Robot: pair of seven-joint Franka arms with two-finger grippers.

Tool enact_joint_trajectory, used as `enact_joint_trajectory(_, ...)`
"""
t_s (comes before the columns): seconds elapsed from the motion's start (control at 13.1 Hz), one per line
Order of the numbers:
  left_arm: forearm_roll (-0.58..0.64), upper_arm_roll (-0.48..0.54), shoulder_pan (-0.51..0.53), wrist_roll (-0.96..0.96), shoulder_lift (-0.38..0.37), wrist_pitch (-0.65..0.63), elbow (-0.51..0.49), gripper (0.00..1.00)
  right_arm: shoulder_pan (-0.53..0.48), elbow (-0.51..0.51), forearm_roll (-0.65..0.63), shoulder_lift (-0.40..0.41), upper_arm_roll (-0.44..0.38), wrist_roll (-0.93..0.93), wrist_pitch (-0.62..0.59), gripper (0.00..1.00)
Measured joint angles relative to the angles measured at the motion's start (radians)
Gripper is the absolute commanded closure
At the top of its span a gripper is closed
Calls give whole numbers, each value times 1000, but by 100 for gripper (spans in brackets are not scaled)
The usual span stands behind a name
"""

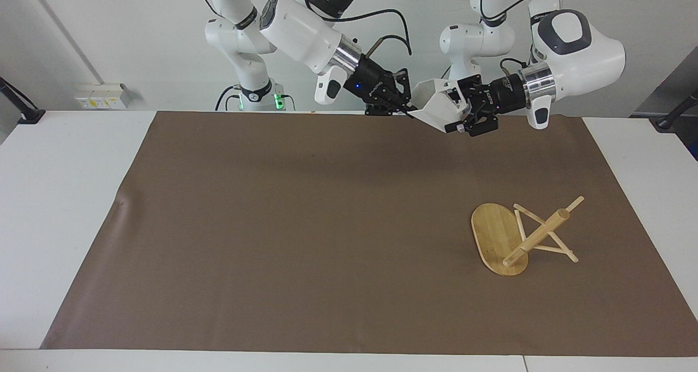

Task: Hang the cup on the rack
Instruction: 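Close the left gripper on the cup body held by the right gripper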

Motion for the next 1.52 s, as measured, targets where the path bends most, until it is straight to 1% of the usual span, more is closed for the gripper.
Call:
enact_joint_trajectory(0.38, 0, 1, 0, 5, -1, -1, 0, 100, 0, 1, 0, 0, 0, 0, 0, 100)
enact_joint_trajectory(0.46, 0, 1, 0, 5, -2, -1, 0, 100, 0, 1, 0, 0, 0, 0, 0, 94)
enact_joint_trajectory(0.61, 0, 1, 0, 5, -3, -1, 0, 100, 0, 2, 0, 0, 0, 0, 1, 71)
enact_joint_trajectory(0.69, 0, 1, 0, 5, -5, -1, 0, 100, 0, 2, 0, 0, 0, 0, 2, 65)
enact_joint_trajectory(0.99, 0, 1, 0, -6, -19, -1, 0, 100, -1, 2, 0, 1, 0, 0, 5, 48)
enact_joint_trajectory(1.07, 0, 1, 0, -16, -19, -1, -1, 100, -1, 2, 0, 1, 0, 0, 5, 40)
enact_joint_trajectory(1.14, 0, 2, 0, -29, -19, 1, -1, 100, -1, 2, 0, 1, 0, 0, 5, 26)
enact_joint_trajectory(1.29, 0, 2, 0, -78, -19, 19, -3, 100, -1, 2, 0, 1, 0, 0, 5, 22)
enact_joint_trajectory(1.37, 0, 1, 0, -107, -19, 36, -4, 100, -2, 2, 0, 1, 0, 0, 5, 16)
enact_joint_trajectory(1.45, 0, 0, 0, -140, -19, 62, -6, 100, -2, 2, -1, 1, 0, 0, 5, 0)
enact_joint_trajectory(1.52, 0, -1, -1, -173, -19, 90, -8, 100, -2, 2, -1, 1, 0, 0, 5, 0)
